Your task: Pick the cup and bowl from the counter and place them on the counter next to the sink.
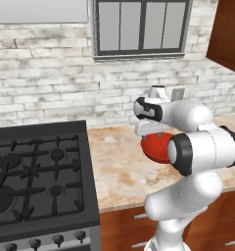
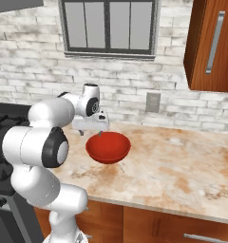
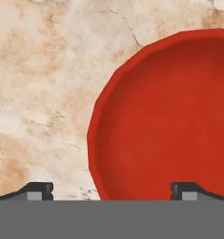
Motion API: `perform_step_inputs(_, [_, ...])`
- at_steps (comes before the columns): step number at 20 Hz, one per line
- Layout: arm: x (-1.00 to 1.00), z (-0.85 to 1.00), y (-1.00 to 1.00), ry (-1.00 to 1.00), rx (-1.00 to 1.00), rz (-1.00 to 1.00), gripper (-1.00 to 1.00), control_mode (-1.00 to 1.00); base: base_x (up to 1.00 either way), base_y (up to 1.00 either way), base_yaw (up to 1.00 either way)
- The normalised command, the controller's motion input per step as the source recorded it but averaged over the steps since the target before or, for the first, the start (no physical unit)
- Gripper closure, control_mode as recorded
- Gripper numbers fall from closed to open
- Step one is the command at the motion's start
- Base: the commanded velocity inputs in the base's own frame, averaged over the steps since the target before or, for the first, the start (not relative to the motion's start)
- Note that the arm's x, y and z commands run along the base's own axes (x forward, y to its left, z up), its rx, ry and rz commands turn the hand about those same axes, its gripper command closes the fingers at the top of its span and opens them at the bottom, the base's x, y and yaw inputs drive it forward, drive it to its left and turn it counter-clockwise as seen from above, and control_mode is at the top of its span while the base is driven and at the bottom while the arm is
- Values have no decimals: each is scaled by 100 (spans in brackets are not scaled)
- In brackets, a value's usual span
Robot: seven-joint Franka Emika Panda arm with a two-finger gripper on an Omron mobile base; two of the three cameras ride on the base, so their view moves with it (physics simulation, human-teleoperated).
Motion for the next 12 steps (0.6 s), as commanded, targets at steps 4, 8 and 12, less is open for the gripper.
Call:
perform_step_inputs(4, [1, -55, 0, -16, 0, -12, -100, -100, 0, 0, 0])
perform_step_inputs(8, [-10, -10, 19, -10, -1, -10, -100, -100, 0, 0, 0])
perform_step_inputs(12, [-28, 0, 25, -4, -5, -15, -100, -100, 0, 0, 0])
